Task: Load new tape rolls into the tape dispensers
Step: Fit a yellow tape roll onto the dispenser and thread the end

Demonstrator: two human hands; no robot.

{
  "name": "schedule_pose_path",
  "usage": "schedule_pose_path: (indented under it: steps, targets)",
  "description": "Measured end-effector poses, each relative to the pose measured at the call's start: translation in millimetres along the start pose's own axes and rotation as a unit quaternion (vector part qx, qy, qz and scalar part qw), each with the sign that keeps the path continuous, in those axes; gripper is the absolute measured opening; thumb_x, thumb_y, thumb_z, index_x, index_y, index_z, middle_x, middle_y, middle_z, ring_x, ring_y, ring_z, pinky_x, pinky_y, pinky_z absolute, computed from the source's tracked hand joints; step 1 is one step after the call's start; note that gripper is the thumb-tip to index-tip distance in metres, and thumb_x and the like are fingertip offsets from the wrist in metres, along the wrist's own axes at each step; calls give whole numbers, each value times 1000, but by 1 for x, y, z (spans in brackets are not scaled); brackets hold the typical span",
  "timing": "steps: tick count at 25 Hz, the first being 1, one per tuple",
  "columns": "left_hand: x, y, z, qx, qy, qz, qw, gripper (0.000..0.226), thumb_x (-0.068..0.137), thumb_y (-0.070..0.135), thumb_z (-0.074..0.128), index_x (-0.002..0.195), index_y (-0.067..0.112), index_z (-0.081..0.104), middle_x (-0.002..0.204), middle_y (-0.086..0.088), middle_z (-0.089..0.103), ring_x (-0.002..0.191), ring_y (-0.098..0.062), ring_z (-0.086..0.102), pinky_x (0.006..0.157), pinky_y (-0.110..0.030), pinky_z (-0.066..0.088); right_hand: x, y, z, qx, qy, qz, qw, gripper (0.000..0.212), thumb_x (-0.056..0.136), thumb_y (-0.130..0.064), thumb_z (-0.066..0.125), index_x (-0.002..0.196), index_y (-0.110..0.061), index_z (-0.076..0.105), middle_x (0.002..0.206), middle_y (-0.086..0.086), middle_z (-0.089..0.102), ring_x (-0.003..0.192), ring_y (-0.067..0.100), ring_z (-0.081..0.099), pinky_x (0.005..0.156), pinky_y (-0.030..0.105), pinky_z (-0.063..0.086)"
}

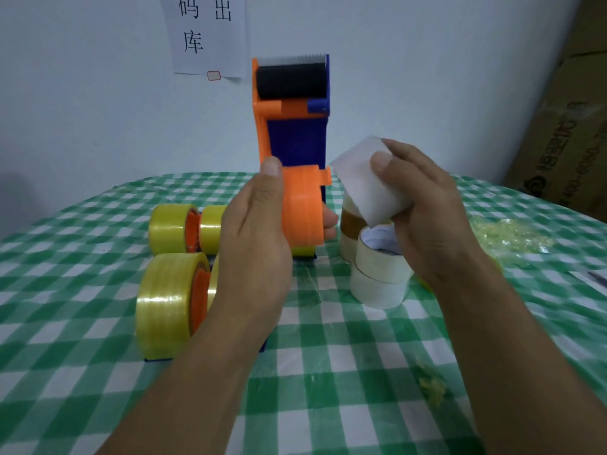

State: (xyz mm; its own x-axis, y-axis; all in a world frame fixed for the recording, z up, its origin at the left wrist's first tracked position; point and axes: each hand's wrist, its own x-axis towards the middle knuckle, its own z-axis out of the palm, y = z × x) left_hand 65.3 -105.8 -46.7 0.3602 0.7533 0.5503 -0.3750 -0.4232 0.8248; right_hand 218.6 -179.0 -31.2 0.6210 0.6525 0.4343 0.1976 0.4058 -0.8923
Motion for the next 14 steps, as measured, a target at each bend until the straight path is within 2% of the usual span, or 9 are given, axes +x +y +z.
schedule_pose_path:
  steps: [2, 4, 6, 9, 12, 14]
  targets:
    - [-3, 6, -2, -59, -31, -29, 997, 60, 94, 59, 44, 114, 7, 65, 97, -10, 75, 93, -27, 72, 87, -41, 56, 1, -2, -1, -49, 25, 0, 998, 38, 82, -31, 79, 119, -26, 70, 117, -5, 66, 96, 7, 65, 72, 22, 55]
    - [-6, 7, 2, -73, -59, -57, 994, 29, 102, 31, 47, 102, 10, 65, 74, -6, 73, 70, -20, 71, 69, -31, 58, 4, -3, -3, -86, 65, 29, 994, 44, 77, -30, 85, 117, -23, 70, 120, -3, 67, 103, 13, 66, 69, 23, 56]
    - [-9, 8, 5, -74, -76, -60, 993, 20, 104, 21, 47, 101, 13, 65, 72, -6, 73, 67, -19, 70, 68, -29, 58, 8, -3, -6, -97, 99, 60, 989, 54, 71, -31, 89, 119, -19, 67, 119, -1, 67, 104, 16, 66, 70, 25, 58]
    - [-9, 4, 7, -74, -81, -74, 991, 18, 104, 17, 47, 102, 14, 64, 73, -6, 74, 68, -18, 71, 67, -26, 58, 9, -5, -12, -126, 109, 71, 984, 68, 64, -29, 93, 124, -18, 62, 122, -1, 64, 106, 19, 65, 76, 32, 61]
    - [-12, 1, 9, -73, -94, -91, 989, 18, 104, 18, 47, 109, 13, 64, 76, -6, 75, 71, -18, 72, 66, -26, 58, 7, -9, -20, -240, 101, 57, 964, 77, 63, -26, 94, 130, -21, 57, 124, -2, 60, 111, 18, 59, 86, 34, 57]
    - [-13, 0, 9, -74, -95, -98, 988, 18, 104, 19, 47, 112, 14, 63, 77, -6, 75, 72, -18, 72, 68, -27, 59, 5, -8, -22, -274, 87, 56, 956, 83, 64, -24, 94, 135, -21, 52, 125, -1, 58, 111, 19, 58, 86, 33, 55]
